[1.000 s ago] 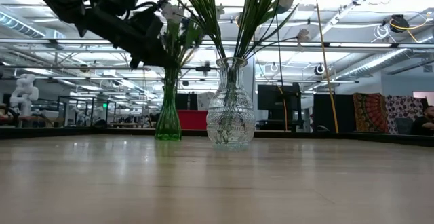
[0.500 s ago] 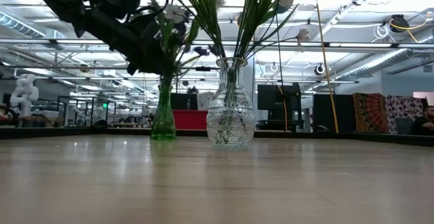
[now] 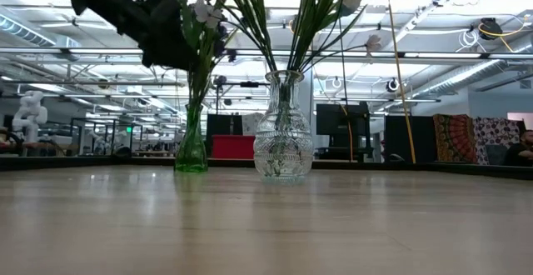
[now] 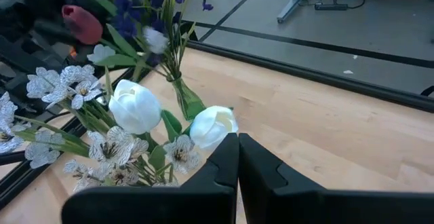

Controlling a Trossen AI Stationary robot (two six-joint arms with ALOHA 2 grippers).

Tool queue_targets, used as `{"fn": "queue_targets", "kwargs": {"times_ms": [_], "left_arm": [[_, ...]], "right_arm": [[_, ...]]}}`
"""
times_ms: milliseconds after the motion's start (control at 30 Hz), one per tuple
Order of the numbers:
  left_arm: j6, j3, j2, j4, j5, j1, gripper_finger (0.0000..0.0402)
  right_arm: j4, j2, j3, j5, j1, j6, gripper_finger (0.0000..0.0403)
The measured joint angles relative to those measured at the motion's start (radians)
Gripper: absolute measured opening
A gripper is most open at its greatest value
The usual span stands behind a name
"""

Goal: Sort flowers into vase by color
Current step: Put the red flower into the green vase

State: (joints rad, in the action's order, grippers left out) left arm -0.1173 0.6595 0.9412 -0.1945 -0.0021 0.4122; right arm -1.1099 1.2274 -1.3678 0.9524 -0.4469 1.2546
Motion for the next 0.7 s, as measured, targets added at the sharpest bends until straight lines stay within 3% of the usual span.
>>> {"fn": "queue_targets", "kwargs": {"times_ms": [700], "left_arm": [[-0.017, 0.017, -0.32, -0.209, 0.0, -0.001, 0.0192]], "right_arm": [[0.003, 0.0, 0.0, 0.012, 0.029, -0.052, 0.0]]}}
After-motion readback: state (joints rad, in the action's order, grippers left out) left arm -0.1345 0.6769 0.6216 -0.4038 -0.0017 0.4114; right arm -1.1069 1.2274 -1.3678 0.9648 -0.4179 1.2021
